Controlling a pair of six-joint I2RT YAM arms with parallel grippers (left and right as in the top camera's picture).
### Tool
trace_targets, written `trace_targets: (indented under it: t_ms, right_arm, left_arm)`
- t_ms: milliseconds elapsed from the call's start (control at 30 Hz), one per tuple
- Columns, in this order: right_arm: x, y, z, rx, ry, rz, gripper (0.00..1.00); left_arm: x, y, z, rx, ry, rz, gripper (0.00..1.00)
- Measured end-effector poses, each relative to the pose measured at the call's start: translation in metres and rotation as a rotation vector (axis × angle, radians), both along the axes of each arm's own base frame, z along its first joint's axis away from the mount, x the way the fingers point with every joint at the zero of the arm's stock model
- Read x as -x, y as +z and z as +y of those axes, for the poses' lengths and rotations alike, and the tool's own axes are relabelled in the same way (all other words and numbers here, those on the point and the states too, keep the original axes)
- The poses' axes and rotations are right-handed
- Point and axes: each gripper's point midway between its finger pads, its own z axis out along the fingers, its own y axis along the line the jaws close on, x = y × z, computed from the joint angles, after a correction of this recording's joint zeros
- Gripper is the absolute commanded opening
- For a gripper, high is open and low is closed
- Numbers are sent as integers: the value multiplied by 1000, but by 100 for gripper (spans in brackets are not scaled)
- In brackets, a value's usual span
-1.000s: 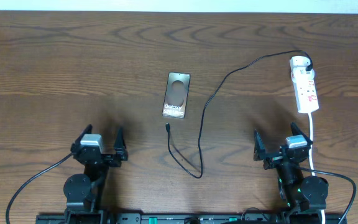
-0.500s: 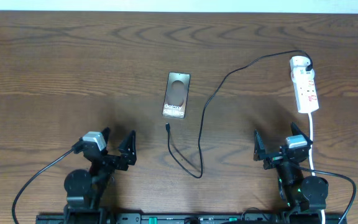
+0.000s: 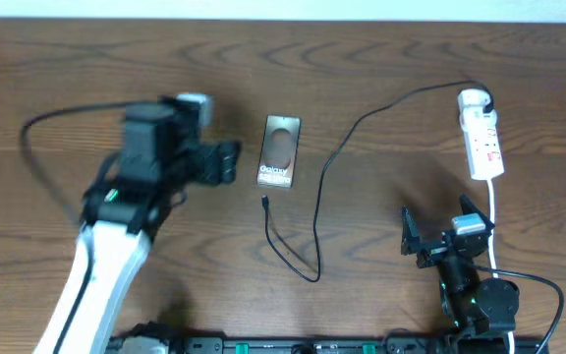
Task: Plug charger to phone and switch on socket
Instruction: 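Move the left gripper forward over the phone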
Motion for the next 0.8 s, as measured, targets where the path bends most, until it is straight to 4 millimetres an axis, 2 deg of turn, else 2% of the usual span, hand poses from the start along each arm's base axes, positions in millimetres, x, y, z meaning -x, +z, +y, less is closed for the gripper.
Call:
trace_targets:
  t_ms: [100, 200, 433, 600, 800]
  right_arm:
    - [0, 0, 0, 0, 0, 0, 99]
    - [0, 0, 0, 0, 0, 0, 99]
    - [0, 0, 0, 0, 0, 0, 99]
    - [0, 0, 0, 0, 0, 0, 99]
    - [0, 0, 0, 0, 0, 0, 99]
  left_arm:
    - [-24, -12, -42, -124, -92, 20, 88]
    - [-36, -45, -71, -193, -152, 57, 87]
    - [-38, -133, -79, -303, -191, 240, 87]
    - [-50, -163, -85, -312, -190, 253, 88]
    - [-66, -174, -100, -286, -200, 199, 87]
